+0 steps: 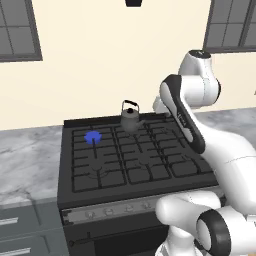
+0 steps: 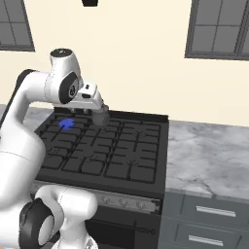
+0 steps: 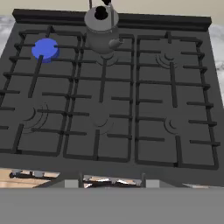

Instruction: Turn off the rear left burner of the stove.

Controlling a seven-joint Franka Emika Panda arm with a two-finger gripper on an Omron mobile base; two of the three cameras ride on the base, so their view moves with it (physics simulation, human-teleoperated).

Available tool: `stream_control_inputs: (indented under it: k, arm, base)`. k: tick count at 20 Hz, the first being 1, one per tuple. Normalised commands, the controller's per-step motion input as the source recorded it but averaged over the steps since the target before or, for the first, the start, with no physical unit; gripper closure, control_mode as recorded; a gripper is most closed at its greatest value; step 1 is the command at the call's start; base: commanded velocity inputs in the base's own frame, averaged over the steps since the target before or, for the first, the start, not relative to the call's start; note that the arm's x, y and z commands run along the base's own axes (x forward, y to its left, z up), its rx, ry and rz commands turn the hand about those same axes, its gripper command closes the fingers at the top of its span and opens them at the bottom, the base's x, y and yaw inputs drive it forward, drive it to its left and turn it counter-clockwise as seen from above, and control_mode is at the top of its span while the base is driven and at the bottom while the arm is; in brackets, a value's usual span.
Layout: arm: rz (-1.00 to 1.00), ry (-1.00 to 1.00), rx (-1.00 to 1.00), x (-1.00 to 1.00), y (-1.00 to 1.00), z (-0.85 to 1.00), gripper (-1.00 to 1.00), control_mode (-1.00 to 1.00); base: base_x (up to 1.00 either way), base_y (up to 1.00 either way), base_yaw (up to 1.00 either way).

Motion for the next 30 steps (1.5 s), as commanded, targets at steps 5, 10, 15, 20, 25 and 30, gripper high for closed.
stream_control_inputs:
  k: [5, 10, 15, 20, 25, 30]
  arm:
    - [0.02, 0.00, -0.01, -0.38, 0.01, -0.05, -1.00, -1.00]
    - [0.10, -0.06, -0.05, -0.62, 0.24, -0.13, -1.00, -1.00]
    - [0.20, -0.05, -0.11, -0.50, 0.59, -0.12, -1.00, -1.00]
    - [0.23, 0.02, -0.18, -0.24, 0.71, -0.14, -1.00, -1.00]
    - [0.22, 0.00, -0.21, -0.36, 0.69, -0.05, -1.00, -1.00]
    - [0.18, 0.00, -0.20, -0.45, 0.51, -0.12, -1.00, -1.00]
  base:
    - [0.00, 0.00, 0.00]
    - [0.00, 0.00, 0.00]
    - [0.00, 0.00, 0.00]
    - [0.00, 0.00, 0.00]
    - [0.00, 0.00, 0.00]
    - [0.00, 0.00, 0.00]
